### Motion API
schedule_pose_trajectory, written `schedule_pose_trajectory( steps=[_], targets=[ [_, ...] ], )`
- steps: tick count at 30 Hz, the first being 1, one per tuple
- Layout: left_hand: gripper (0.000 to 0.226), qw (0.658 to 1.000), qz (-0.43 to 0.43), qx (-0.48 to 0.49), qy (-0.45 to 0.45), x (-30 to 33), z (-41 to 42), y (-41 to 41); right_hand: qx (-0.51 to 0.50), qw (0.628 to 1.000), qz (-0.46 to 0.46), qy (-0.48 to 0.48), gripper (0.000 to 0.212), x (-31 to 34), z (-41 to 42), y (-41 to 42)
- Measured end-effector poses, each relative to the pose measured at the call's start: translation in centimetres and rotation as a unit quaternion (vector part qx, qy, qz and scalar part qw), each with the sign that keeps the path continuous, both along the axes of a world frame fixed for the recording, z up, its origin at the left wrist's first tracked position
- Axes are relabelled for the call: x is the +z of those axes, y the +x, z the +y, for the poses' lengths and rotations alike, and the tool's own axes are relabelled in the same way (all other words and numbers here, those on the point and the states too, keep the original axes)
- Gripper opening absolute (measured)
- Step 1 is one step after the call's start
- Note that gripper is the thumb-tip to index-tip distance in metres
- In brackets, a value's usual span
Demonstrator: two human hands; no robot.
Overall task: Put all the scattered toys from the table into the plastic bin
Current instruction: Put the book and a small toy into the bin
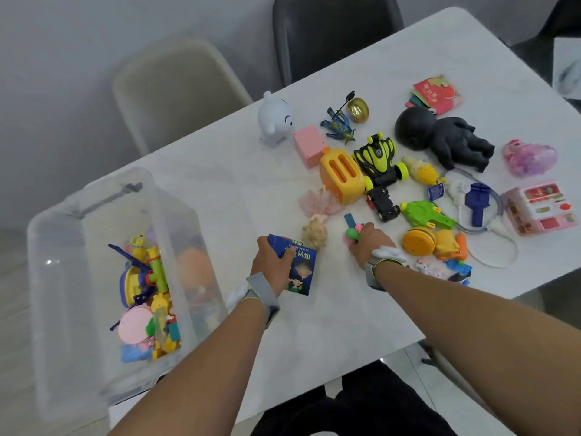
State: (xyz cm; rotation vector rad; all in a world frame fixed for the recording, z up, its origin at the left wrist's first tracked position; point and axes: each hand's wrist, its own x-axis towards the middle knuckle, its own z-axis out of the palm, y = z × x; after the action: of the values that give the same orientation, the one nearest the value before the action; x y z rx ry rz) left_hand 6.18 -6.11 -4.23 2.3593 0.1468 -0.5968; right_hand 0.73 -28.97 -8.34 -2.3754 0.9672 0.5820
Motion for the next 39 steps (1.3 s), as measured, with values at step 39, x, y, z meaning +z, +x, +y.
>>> schedule_pose_trajectory(
  steps=[39],
  targets=[
    [0.013, 0.955, -0.227, 0.178, -0.072, 14.5, 24.3, 8.3, 0.091, 0.931, -0.297, 0.19, 0.033, 20.2, 30.2, 10.8]
  ],
)
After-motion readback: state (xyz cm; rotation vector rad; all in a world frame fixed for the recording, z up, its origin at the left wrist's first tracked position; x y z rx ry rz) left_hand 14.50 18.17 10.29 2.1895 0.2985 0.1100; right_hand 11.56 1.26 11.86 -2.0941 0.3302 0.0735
